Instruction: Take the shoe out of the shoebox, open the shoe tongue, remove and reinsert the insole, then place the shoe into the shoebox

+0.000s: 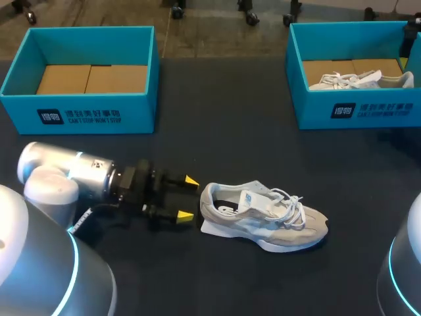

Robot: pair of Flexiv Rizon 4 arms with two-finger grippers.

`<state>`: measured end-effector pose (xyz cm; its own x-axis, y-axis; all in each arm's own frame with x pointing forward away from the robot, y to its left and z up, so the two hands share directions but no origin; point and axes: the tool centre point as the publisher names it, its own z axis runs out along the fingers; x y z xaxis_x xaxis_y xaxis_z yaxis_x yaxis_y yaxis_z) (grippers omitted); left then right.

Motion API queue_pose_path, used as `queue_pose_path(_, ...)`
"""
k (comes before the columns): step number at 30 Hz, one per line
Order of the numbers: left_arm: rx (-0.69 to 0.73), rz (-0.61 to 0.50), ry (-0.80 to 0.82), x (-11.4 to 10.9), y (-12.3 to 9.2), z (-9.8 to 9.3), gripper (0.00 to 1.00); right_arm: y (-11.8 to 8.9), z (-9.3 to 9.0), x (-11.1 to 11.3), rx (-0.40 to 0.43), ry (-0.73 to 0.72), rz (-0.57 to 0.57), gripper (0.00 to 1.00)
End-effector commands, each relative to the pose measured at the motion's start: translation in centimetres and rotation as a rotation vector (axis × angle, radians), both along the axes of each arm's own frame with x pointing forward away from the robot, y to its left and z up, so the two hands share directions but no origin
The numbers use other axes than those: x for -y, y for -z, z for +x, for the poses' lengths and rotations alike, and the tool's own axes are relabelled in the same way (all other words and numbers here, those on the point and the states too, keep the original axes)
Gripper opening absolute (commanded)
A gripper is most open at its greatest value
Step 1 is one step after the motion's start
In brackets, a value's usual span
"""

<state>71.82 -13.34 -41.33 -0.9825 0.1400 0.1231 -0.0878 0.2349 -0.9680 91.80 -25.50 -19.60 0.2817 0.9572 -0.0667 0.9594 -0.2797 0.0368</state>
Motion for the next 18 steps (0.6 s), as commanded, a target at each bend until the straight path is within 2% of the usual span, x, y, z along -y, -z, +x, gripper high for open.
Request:
queue_pose_path(1,0.0,0.01,0.013,0.9,0.4,0.1,1.0,0.0,0.0,0.0,0.0,0.0,0.001,1.0)
queue_pose_path(18,0.007,0.02,0.033,2.5,0.5,-0.8,1.0,0.0,0.0,0.0,0.0,0.0,0.001,1.0)
